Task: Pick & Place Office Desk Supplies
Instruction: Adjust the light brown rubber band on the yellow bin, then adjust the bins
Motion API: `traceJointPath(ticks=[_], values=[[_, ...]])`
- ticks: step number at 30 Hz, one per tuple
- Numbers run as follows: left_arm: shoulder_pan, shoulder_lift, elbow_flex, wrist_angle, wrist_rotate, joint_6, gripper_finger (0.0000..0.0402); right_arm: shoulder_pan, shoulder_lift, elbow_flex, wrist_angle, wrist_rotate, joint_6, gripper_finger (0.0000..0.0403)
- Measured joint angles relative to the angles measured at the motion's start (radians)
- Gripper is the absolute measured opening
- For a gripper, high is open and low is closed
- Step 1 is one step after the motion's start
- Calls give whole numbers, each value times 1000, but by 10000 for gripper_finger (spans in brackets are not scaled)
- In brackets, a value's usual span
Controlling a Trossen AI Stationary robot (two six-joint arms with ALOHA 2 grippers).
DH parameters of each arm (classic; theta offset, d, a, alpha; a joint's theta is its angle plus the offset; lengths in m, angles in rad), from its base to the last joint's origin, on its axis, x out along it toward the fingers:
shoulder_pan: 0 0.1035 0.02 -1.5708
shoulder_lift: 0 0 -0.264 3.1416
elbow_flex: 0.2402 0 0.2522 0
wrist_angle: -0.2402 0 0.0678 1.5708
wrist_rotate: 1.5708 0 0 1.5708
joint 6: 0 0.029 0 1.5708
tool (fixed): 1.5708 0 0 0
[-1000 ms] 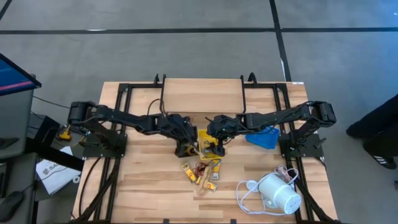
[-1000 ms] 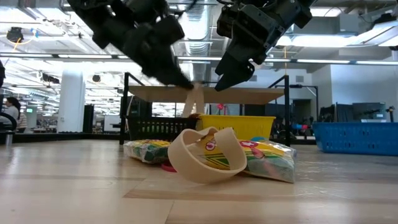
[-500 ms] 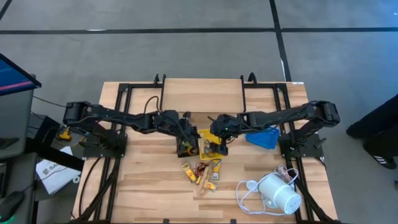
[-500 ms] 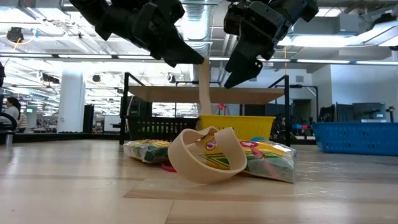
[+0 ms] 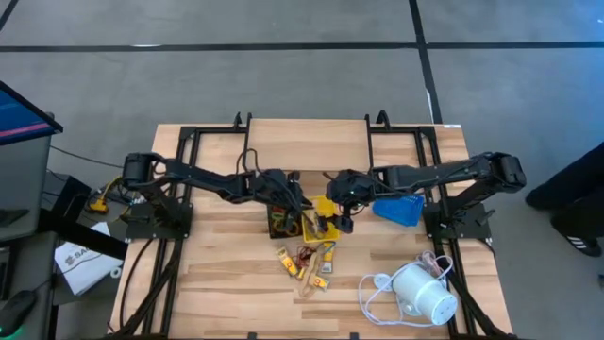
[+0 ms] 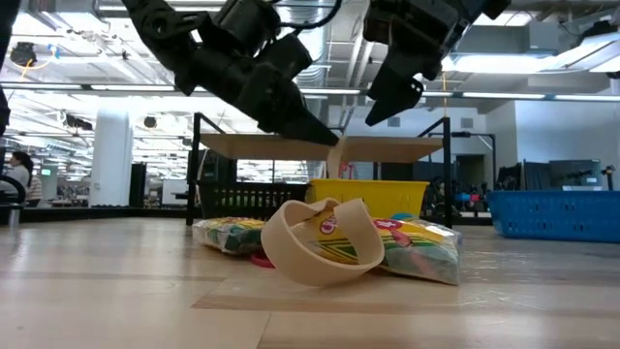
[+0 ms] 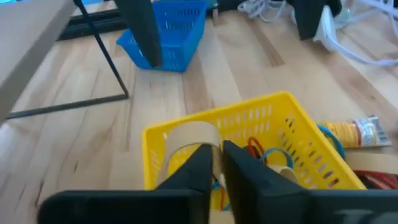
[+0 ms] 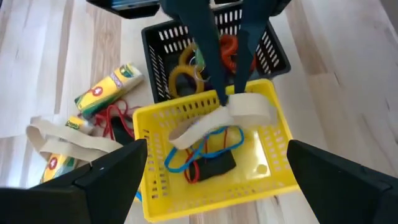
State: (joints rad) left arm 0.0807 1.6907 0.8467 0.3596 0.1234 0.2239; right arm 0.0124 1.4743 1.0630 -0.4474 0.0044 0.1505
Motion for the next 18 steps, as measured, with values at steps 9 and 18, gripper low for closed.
traceJointPath(ticks=[9, 18], values=[[-1, -2, 0, 2, 1, 8, 176, 0, 5, 0, 8, 0, 0, 384], [-1, -2, 0, -18, -18, -21, 215, 0, 5, 0, 6, 0, -1, 384]])
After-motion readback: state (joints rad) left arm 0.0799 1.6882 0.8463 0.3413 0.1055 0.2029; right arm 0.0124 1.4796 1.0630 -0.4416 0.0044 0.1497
